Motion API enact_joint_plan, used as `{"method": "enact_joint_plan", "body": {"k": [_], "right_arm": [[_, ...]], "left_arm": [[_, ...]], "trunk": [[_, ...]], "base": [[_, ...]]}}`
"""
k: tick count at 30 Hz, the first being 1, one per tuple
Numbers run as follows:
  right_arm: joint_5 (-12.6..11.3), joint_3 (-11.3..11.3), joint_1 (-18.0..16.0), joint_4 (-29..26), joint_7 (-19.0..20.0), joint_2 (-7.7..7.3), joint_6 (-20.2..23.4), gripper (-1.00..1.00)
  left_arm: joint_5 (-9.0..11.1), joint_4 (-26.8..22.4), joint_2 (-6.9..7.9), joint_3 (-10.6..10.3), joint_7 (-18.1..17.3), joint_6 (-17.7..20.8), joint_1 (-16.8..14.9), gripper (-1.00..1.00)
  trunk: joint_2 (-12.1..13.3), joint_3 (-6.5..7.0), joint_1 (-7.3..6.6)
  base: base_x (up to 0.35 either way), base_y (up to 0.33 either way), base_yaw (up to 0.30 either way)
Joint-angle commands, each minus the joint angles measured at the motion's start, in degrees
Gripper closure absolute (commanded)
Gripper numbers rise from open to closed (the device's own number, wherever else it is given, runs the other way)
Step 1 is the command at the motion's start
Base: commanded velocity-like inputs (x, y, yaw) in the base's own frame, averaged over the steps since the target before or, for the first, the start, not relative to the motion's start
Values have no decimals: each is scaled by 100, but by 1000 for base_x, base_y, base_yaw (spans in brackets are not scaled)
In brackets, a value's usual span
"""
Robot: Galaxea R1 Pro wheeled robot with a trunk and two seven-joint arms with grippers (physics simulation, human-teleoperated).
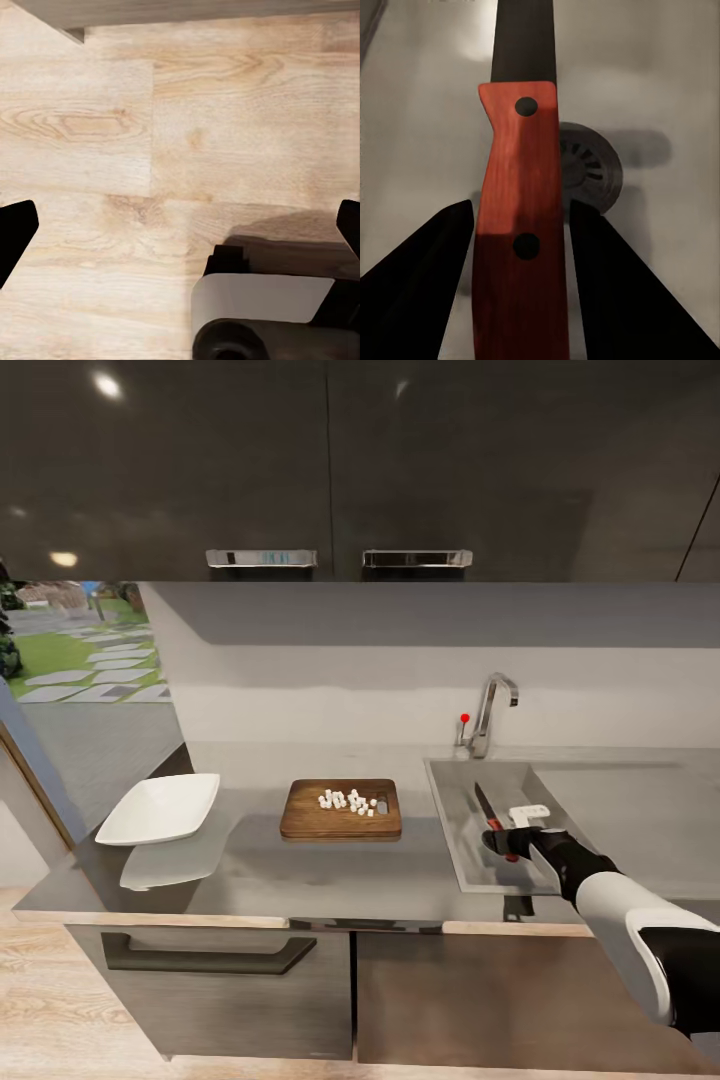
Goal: In the kitchen, take the Vidalia onion out of the sink, dice it on the chopping board with the paring knife, put the diced onion into the bowl on the countertop, then place both the paring knife and the chopping board into the sink.
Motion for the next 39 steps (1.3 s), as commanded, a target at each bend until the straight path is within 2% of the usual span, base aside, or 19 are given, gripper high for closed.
{"method": "enact_joint_plan", "body": {"k": [1, 9, 15, 22, 30, 39], "right_arm": [[6, 25, -2, -12, 29, -2, 35, 100], [-36, 25, -2, -3, -42, 64, 40, 100], [-35, 25, -2, 5, -57, 108, 42, 100], [-40, 25, -2, 167, -119, 243, 14, 100], [-46, 25, -2, 182, -128, 269, 64, 100], [-37, 18, -2, 182, -139, 262, 74, 100]], "left_arm": [[58, 29, 2, -48, 4, 27, 22, -100], [58, 33, -1, -47, 8, 209, 274, -100], [58, 30, -4, -49, 9, 237, 300, -100], [58, 25, 2, -46, 9, 239, 310, -100], [58, 24, 5, -45, 6, 239, 310, -100], [58, 24, 5, -45, 1, 239, 311, -100]], "trunk": [[-5, -7, 0], [-5, -7, 0], [-5, -7, 0], [-5, -7, 0], [-5, -10, 0], [-5, -83, 0]], "base": [[0, 0, 0], [0, 0, 0], [0, 0, 0], [0, 0, 0], [0, 0, 0], [45, 0, 0]]}}
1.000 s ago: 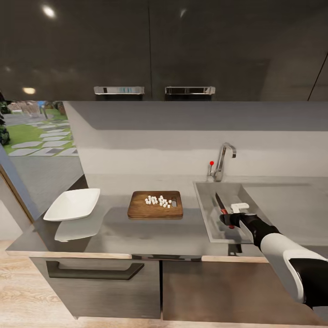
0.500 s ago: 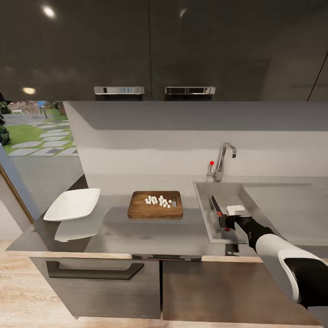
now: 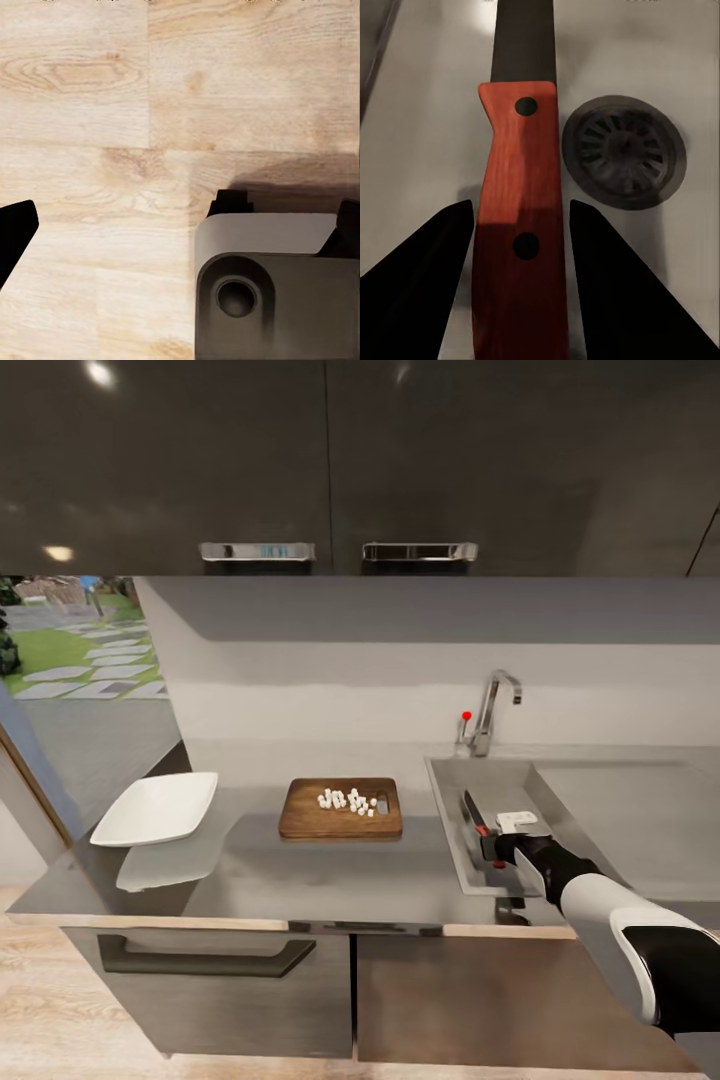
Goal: In the kitchen, take the Vidalia onion out of the sink, dice it on the chopping board with the paring knife, put the diced onion into the bowl on the countertop, then place both the paring knife and the chopping board into the sink.
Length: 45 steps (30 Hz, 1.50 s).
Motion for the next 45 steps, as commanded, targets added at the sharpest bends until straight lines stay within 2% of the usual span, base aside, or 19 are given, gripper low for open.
{"method": "enact_joint_plan", "body": {"k": [1, 10, 24, 32, 33, 45], "right_arm": [[24, 24, -2, -13, 31, -8, 35, 100], [27, 30, -2, 10, 23, -22, 42, 100], [27, 31, -2, 388, -40, 1, 28, 100], [5, 31, -2, 420, -41, -11, -6, 100], [3, 29, -2, 417, -41, -14, -12, -100], [1, 18, -2, 331, -40, -30, -17, -100]], "left_arm": [[59, 24, -5, -49, 7, -38, -10, -100], [59, 24, -5, -49, 6, -38, -10, -100], [59, 24, 2, -49, 6, -38, -10, -100], [59, 24, 4, -49, 6, -38, -10, -100], [59, 24, 4, -49, 6, -38, -10, -100], [59, 24, 4, -49, 6, -38, -10, -100]], "trunk": [[-5, -16, 2], [-5, -99, 2], [-5, -227, 2], [-5, -287, 2], [-5, -288, 2], [-5, -290, 2]], "base": [[180, 0, 0], [192, 0, 0], [8, 0, 0], [0, 0, 0], [0, 0, 0], [0, 0, 0]]}}
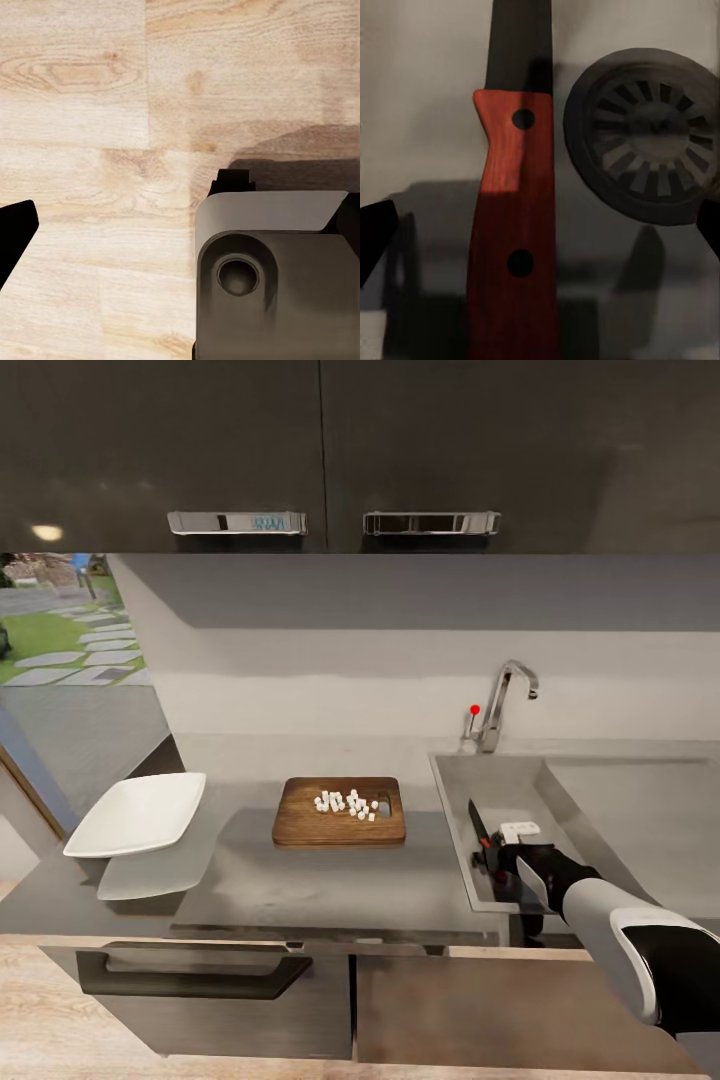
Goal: In the kitchen, take the Vidalia onion out of the sink, dice it on the chopping board with the paring knife, put the diced onion into the bowl on the countertop, then place both the paring knife and the chopping board into the sink.
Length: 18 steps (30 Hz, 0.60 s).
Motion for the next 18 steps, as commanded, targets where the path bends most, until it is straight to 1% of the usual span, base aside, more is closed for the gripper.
{"method": "enact_joint_plan", "body": {"k": [1, 4, 6, 7, 8, 11, 12, 14, 18], "right_arm": [[24, 23, -1, -14, 24, -2, 34, -100], [19, 15, -1, -118, 32, 0, 55, -100], [12, 14, -1, -728, 41, -4, 162, -100], [10, 15, -1, -957, 43, -7, 252, -100], [10, 18, -1, -1074, 44, -9, 312, -100], [10, 32, -1, -1710, 48, -20, 798, -100], [9, 33, -1, -1862, 56, -24, 944, -100], [8, 33, -1, -2044, 94, -25, 1100, -100], [1, 31, -1, -2447, 221, -9, 1292, -100]], "left_arm": [[59, 24, -4, -49, 7, -38, -10, -100], [59, 24, -10, -50, 0, -43, -10, -100], [59, 19, -23, -55, -15, -53, -10, -100], [59, 18, -27, -56, -32, -57, -10, -100], [59, 17, -28, -56, -44, -61, -10, -100], [59, 16, -21, -51, -108, -88, -10, -100], [59, 16, -13, -50, -117, -100, -10, -100], [59, 16, -5, -49, -125, -113, -10, -100], [59, 15, -5, -49, -132, -210, -10, -100]], "trunk": [[-4, -6, 0], [-4, -6, 0], [-4, -6, 0], [-4, -6, 0], [-4, -6, 0], [-4, -6, 0], [-4, -6, 0], [-4, -6, 0], [-4, -6, 0]], "base": [[0, 0, 0], [0, 0, 0], [0, 0, 0], [0, 0, 0], [0, 0, 0], [0, 0, 0], [0, 0, 0], [0, 0, 0], [0, 0, 0]]}}
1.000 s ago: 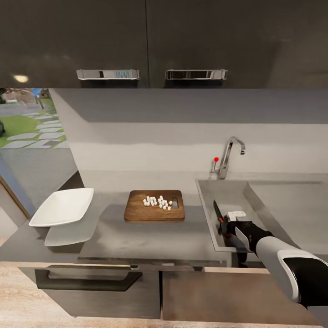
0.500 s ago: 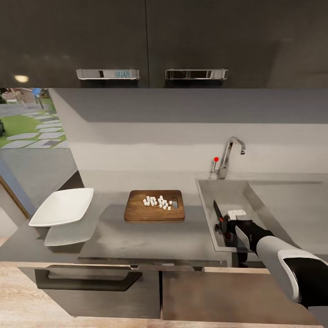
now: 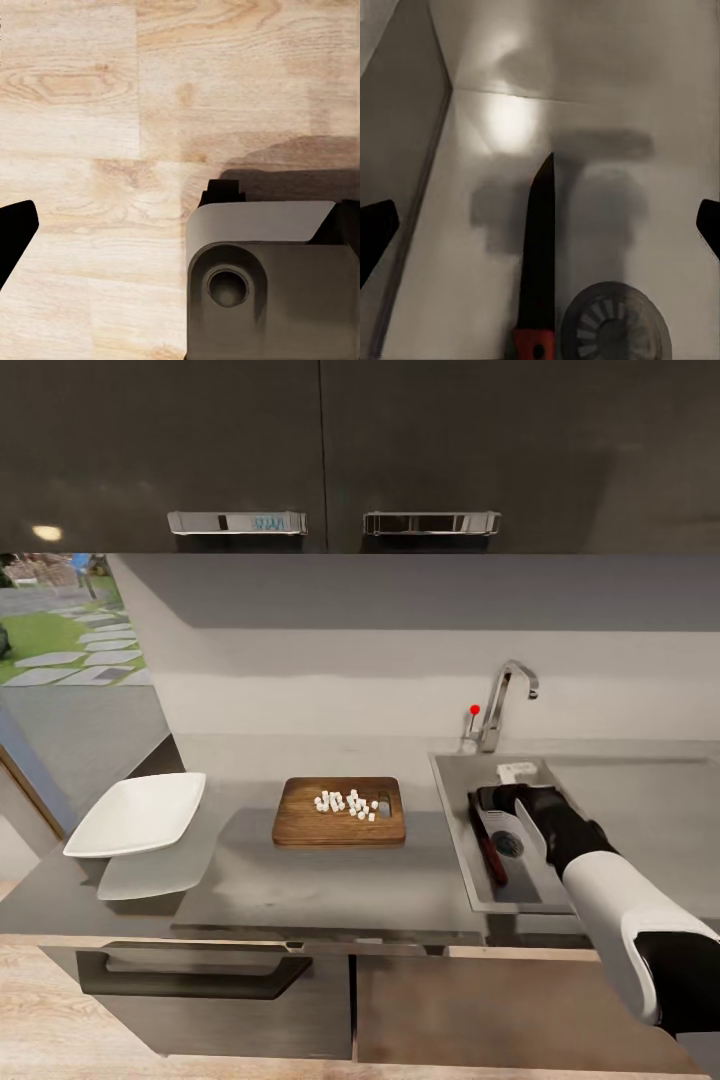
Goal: In the kitchen, take the Vidalia onion out of the sink, dice it on the chopping board with the paring knife, put the diced onion into the bowl on the countertop, then place both the paring knife and the chopping board into the sink.
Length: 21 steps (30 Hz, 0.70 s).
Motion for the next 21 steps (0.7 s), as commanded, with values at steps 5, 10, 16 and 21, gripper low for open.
{"method": "enact_joint_plan", "body": {"k": [5, 10, 16, 21], "right_arm": [[12, 21, -2, -654, 64, 17, 457, -100], [-366, 31, -2, -1606, 71, 5, 1153, -100], [-784, 26, -1, -2198, 67, -44, 1904, -100], [-861, 31, -1, -2275, 72, -194, 2080, -100]], "left_arm": [[54, 20, -34, -55, 0, -291, -11, -100], [54, 19, -49, -51, -4, -444, -11, -100], [59, 19, -48, -48, 3, -927, -11, -100], [59, 19, -48, -48, 4, -1014, -11, -100]], "trunk": [[-4, -6, 0], [-4, -6, 0], [-4, -6, 0], [-4, -6, 0]], "base": [[0, 0, 0], [0, 0, 0], [0, 0, 0], [0, 0, 0]]}}
